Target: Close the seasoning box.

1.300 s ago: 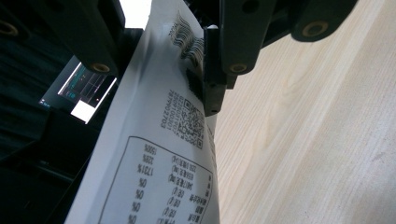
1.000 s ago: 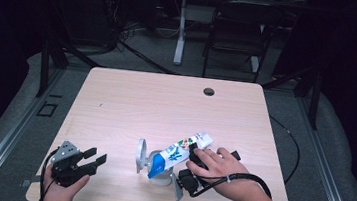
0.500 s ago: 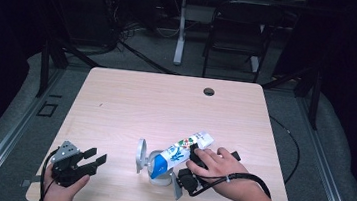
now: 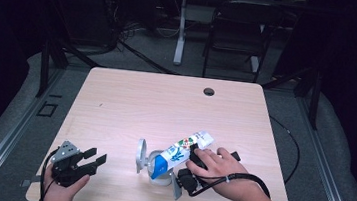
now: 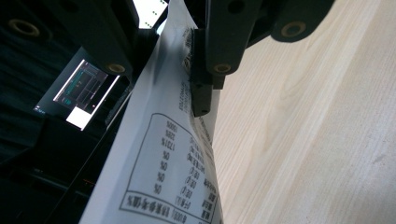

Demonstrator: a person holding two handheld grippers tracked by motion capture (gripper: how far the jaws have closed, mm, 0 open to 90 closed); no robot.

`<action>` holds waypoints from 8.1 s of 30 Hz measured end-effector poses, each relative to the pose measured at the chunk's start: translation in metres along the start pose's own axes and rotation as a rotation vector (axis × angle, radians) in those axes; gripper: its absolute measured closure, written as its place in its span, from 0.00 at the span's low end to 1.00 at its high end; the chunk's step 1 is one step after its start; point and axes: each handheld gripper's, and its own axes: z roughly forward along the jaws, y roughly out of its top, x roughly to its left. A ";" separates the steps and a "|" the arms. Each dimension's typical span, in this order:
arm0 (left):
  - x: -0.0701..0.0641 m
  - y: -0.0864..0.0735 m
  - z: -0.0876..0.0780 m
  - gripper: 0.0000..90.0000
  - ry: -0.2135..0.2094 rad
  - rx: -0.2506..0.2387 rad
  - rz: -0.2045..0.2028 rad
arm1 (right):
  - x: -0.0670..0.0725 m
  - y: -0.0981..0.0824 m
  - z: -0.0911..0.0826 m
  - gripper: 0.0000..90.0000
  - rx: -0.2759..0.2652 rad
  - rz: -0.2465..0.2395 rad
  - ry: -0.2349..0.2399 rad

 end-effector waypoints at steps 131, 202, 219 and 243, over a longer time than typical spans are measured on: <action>-0.003 0.001 -0.002 0.57 -0.012 -0.014 -0.003 | -0.024 0.006 -0.017 1.00 0.076 -0.085 0.011; -0.003 0.001 0.000 0.57 -0.018 -0.015 -0.004 | -0.032 0.019 -0.018 1.00 0.159 -0.224 0.019; -0.001 0.001 -0.001 0.57 -0.018 -0.011 -0.004 | -0.034 0.017 -0.017 1.00 0.160 -0.219 0.018; -0.001 0.000 0.000 0.57 -0.018 -0.005 -0.005 | -0.030 0.017 -0.016 1.00 0.155 -0.209 0.027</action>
